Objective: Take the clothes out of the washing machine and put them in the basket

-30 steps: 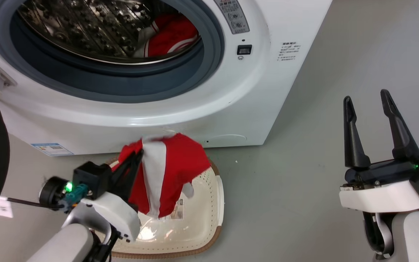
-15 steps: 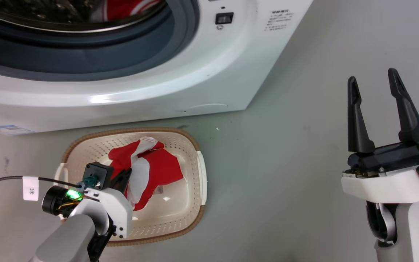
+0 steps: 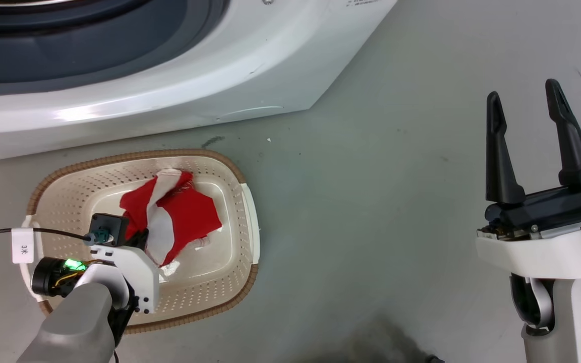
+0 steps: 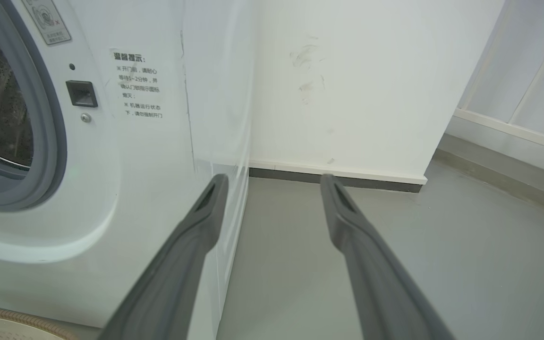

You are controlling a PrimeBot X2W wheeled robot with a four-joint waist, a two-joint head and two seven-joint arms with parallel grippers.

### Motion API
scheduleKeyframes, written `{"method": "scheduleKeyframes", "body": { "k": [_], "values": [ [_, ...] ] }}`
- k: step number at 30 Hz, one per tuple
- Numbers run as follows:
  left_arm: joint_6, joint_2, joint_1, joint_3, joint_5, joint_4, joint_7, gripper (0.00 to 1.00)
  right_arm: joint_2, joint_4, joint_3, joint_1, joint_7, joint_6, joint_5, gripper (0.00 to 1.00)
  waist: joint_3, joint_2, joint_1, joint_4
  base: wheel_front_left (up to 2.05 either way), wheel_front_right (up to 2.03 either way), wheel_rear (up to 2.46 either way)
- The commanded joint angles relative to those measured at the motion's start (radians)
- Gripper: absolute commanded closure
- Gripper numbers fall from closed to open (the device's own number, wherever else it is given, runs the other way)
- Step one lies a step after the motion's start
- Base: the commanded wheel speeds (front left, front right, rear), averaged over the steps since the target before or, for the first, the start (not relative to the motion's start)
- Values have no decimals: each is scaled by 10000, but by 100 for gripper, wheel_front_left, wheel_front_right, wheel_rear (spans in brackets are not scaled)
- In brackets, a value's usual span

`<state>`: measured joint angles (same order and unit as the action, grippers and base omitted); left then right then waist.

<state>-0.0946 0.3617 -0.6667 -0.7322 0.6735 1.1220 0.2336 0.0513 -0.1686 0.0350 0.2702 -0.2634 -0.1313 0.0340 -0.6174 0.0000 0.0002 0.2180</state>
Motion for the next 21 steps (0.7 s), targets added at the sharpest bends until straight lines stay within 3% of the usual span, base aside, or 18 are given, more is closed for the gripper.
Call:
{"method": "scheduleKeyframes", "body": {
  "k": [1,4,6,12,21],
  "values": [
    [-14,-97,-157,24,6,63,61,100,-21,-59,-21,219,-21,10,55,0,-141,0,-2,100,0,0,0],
    [-91,-199,-306,-50,-74,416,170,100,-22,-16,-42,227,-21,10,105,0,-224,0,-2,108,0,0,0],
    [-51,-258,-406,-6,-50,604,241,0,-22,24,-30,226,-21,10,120,0,-194,0,-2,76,0,0,0],
    [47,-413,-246,240,-138,456,330,0,-19,220,36,165,-21,10,112,0,311,0,-2,-93,0,0,0],
    [625,-226,996,1748,-772,-2023,317,0,-16,464,-43,-87,-21,10,103,0,1587,0,-2,-611,0,0,0]
  ]
}}
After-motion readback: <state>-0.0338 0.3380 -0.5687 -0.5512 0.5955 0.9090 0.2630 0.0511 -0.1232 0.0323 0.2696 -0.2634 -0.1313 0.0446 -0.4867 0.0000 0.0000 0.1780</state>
